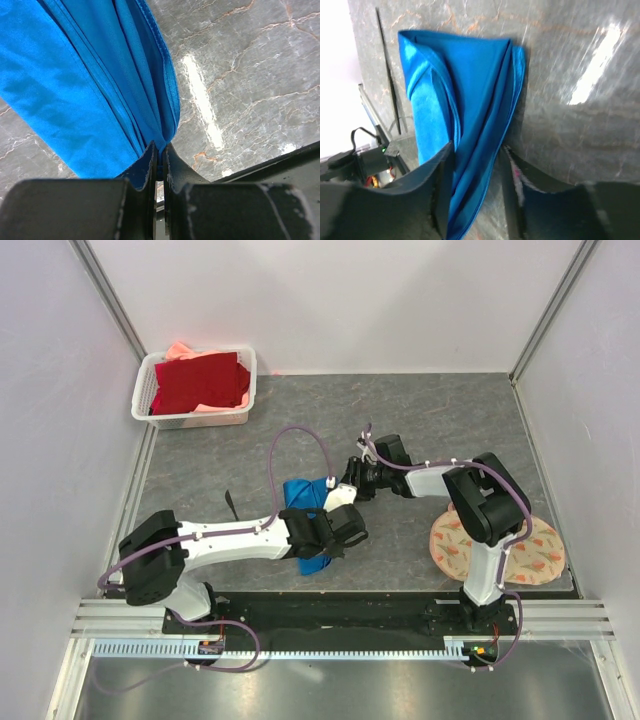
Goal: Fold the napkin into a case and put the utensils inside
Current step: Pick up the 2/3-rectangle-folded napkin at the center of the board.
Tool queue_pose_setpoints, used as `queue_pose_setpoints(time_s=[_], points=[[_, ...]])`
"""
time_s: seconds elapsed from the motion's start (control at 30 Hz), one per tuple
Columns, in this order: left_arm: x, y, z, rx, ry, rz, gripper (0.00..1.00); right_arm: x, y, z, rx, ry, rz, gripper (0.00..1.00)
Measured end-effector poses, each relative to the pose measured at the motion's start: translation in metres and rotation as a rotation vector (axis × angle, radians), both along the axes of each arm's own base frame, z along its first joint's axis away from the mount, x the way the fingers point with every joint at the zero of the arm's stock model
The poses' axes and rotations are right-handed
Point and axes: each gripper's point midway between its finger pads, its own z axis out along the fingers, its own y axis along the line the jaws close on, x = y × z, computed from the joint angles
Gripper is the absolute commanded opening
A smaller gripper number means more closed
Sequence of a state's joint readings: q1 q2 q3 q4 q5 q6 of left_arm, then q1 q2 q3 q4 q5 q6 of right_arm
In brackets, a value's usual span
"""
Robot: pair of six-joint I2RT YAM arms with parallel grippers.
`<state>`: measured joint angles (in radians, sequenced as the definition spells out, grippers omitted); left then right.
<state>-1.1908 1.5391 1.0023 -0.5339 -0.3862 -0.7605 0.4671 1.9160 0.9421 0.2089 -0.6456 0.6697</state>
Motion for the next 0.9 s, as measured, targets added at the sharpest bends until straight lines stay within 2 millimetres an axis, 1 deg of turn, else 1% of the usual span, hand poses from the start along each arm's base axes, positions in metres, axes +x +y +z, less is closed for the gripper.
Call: queue_pose_setpoints(time_s=[0.1,0.13,0.2,0.23,0.3,0.33,0.43,0.57,0.6,0.63,0.67,0.77,0.9], points=[[-0.001,0.0,0.0,-0.01,0.002,-0.003,0.02,0.007,0.002,-0.003,-0.007,-0.012,-0.001,0.38],[-0.002,0.001,-0.001,-0.011,0.003,-0.004,0.02,0.009,0.002,-0.004,-0.01,-0.016,-0.003,0.33],[-0.004,0.001,-0.003,-0.012,0.01,-0.007,0.02,0.013,0.004,-0.005,-0.012,-0.017,-0.004,0.29],[-0.005,0.002,-0.004,-0.013,0.015,-0.01,0.02,0.014,0.004,-0.006,-0.014,-0.016,-0.006,0.24],[-0.006,0.004,-0.005,-0.013,0.017,-0.011,0.02,0.014,0.003,-0.008,-0.021,-0.011,-0.01,0.19],[-0.007,0.005,-0.005,-0.013,0.018,-0.011,0.02,0.014,0.003,-0.008,-0.025,-0.009,-0.012,0.11],[-0.007,0.003,-0.006,-0.025,0.021,-0.015,0.02,0.013,0.0,-0.011,-0.044,0.001,-0.016,0.0],[-0.009,-0.006,-0.004,-0.061,0.033,-0.03,0.02,0.011,-0.005,-0.009,-0.073,0.005,-0.022,0.0],[-0.01,-0.008,-0.003,-0.073,0.039,-0.035,0.04,0.011,-0.006,-0.007,-0.081,0.001,-0.025,0.0],[-0.011,-0.01,-0.003,-0.08,0.042,-0.039,0.09,0.011,-0.007,-0.005,-0.085,-0.003,-0.027,0.0],[-0.011,-0.013,-0.004,-0.087,0.047,-0.043,0.19,0.011,-0.008,-0.003,-0.089,-0.009,-0.029,0.0],[-0.015,-0.017,-0.007,-0.1,0.07,-0.051,0.39,0.011,-0.009,0.001,-0.096,-0.017,-0.028,0.0],[-0.018,-0.017,-0.002,-0.139,0.078,-0.054,0.42,0.011,-0.011,-0.001,-0.11,-0.02,-0.03,0.0]])
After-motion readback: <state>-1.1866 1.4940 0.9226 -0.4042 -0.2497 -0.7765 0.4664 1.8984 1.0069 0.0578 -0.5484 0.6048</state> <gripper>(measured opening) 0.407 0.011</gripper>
